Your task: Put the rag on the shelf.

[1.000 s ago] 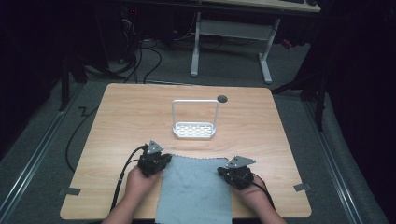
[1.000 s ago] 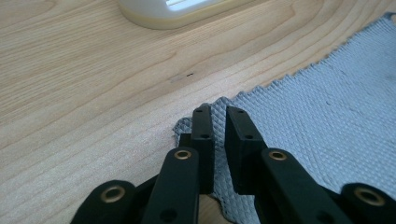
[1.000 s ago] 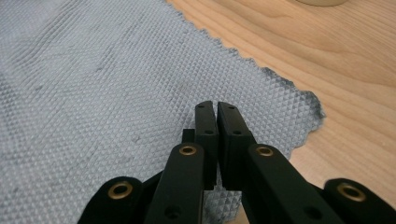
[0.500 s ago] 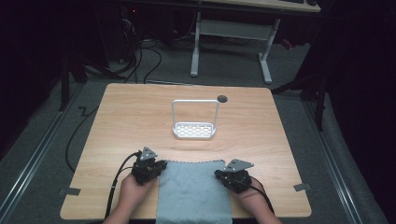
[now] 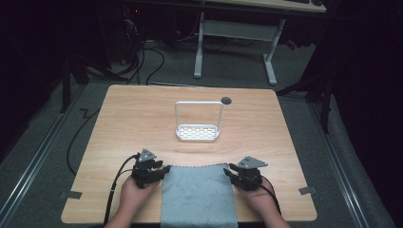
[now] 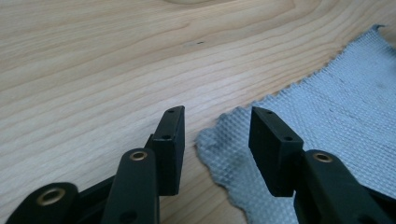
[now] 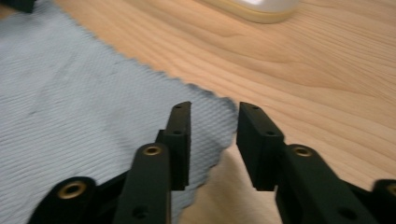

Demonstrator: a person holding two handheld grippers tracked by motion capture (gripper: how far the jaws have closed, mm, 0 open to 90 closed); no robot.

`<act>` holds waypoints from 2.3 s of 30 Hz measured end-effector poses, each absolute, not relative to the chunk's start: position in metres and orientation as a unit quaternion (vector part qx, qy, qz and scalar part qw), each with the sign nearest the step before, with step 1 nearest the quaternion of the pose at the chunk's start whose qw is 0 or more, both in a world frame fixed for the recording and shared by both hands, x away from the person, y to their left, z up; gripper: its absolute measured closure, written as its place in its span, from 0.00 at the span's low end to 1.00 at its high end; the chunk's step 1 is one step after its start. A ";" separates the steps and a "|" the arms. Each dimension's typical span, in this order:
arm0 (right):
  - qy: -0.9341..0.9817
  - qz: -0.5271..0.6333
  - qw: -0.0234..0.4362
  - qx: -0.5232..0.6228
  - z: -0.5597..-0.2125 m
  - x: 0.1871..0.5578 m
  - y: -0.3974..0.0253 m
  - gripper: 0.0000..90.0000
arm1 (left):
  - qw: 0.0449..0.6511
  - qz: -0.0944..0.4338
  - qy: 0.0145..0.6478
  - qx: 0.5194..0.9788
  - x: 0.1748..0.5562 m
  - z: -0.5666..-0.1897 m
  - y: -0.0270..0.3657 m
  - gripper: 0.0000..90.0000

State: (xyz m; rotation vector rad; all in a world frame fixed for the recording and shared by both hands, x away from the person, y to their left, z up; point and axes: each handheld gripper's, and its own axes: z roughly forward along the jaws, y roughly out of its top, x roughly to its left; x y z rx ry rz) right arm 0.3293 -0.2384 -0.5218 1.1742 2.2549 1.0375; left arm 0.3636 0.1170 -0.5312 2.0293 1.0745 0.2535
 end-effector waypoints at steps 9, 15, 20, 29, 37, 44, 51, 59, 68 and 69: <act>0.804 0.356 0.193 0.435 -0.531 0.347 -0.233 0.59 | 0.401 0.110 0.402 0.816 0.354 -0.532 0.104 0.84; 0.810 0.352 0.194 0.426 -0.531 0.348 -0.227 0.72 | 0.406 0.102 0.397 0.817 0.353 -0.534 0.104 0.95; 0.817 0.350 0.192 0.415 -0.530 0.344 -0.222 0.88 | 0.406 0.095 0.398 0.817 0.354 -0.533 0.104 0.99; 0.817 0.367 0.188 0.403 -0.527 0.340 -0.222 0.98 | 0.440 0.099 0.396 0.800 0.351 -0.526 0.109 0.99; 0.783 0.419 0.214 0.407 -0.508 0.332 -0.230 0.98 | 0.498 0.117 0.392 0.764 0.347 -0.508 0.116 0.99; 0.758 0.450 0.239 0.408 -0.486 0.336 -0.238 0.99 | 0.515 0.138 0.385 0.754 0.352 -0.490 0.115 0.99; 0.739 0.470 0.249 0.414 -0.471 0.347 -0.244 0.99 | 0.530 0.146 0.384 0.742 0.365 -0.479 0.112 0.99; 0.724 0.488 0.280 0.399 -0.447 0.353 -0.241 0.99 | 0.555 0.170 0.375 0.722 0.373 -0.454 0.113 1.00; 0.705 0.510 0.305 0.387 -0.419 0.357 -0.239 0.99 | 0.576 0.200 0.359 0.707 0.382 -0.423 0.116 1.00; 0.702 0.514 0.306 0.387 -0.417 0.358 -0.239 0.99 | 0.576 0.200 0.359 0.707 0.382 -0.423 0.116 1.00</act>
